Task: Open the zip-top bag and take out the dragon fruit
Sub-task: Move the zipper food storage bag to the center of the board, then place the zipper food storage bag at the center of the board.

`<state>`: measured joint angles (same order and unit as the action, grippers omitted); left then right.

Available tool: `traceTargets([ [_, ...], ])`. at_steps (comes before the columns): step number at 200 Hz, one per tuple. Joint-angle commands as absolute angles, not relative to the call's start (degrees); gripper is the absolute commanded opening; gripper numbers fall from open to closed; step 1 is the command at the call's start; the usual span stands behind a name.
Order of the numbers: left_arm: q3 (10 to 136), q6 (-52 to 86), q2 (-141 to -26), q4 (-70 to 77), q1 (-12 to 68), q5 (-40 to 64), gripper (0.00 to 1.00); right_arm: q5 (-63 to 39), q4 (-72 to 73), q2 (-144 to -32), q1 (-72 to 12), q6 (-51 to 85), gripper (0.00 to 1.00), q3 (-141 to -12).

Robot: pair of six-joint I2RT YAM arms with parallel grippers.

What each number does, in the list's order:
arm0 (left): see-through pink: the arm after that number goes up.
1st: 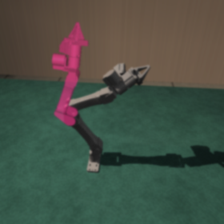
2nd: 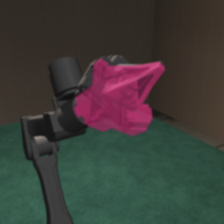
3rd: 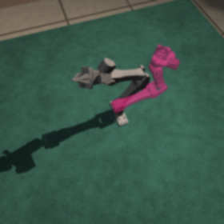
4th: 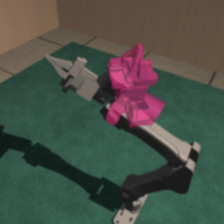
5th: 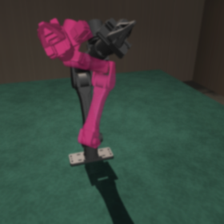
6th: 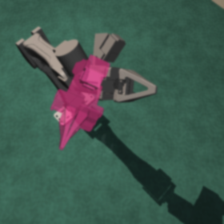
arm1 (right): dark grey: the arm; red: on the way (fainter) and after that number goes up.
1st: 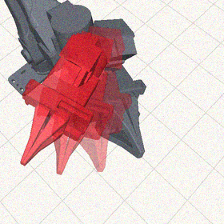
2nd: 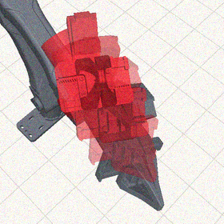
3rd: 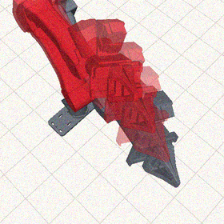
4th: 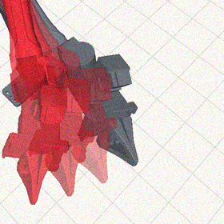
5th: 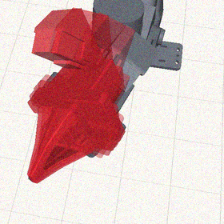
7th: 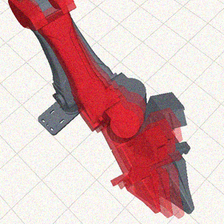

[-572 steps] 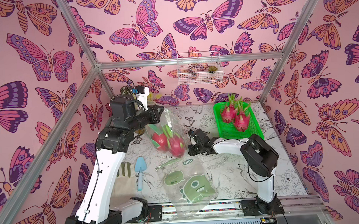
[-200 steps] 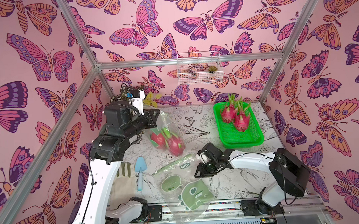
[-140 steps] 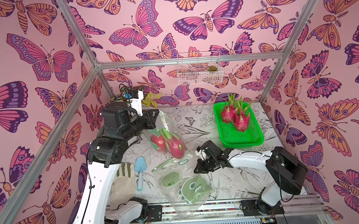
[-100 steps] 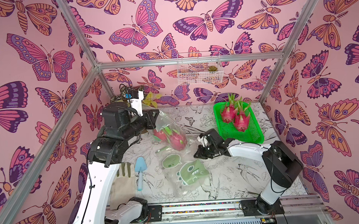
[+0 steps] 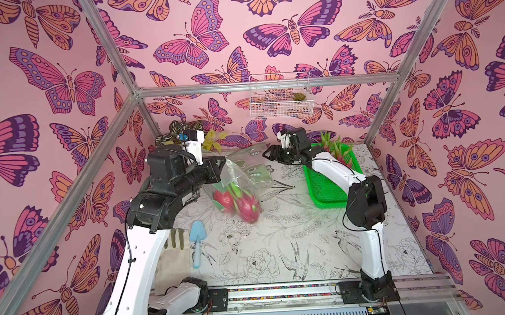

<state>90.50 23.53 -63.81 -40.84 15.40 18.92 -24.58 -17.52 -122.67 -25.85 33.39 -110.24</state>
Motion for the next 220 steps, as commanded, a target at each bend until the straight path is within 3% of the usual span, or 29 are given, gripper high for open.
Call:
traceTargets([
  [1, 89.9, 24.7, -62.4, -36.5, 15.7, 20.7, 0.0, -28.4, -22.0, -116.2, -26.1, 29.2, 0.75, -108.3],
  [59, 84.5, 35.1, -62.2, -36.8, 21.2, 9.8, 0.0, -32.7, -9.2, -90.7, -27.0, 16.6, 0.76, -85.5],
  [100, 78.5, 43.4, -61.8, -36.4, 27.2, 0.5, 0.0, -33.6, -6.7, -76.9, -30.2, 2.8, 0.83, -72.3],
  [135, 74.4, 48.1, -63.4, -34.2, 31.8, -3.2, 0.0, -31.3, -5.9, -74.3, -36.5, -7.8, 0.88, -65.5],
  [169, 73.5, 51.2, -65.8, -32.9, 34.1, -4.6, 0.0, -22.3, 1.3, -73.4, -43.8, -20.6, 0.93, -58.6],
  [220, 74.3, 53.0, -68.5, -31.9, 35.9, -4.9, 0.0, -10.3, 14.2, -74.6, -47.1, -25.6, 0.97, -54.5],
])
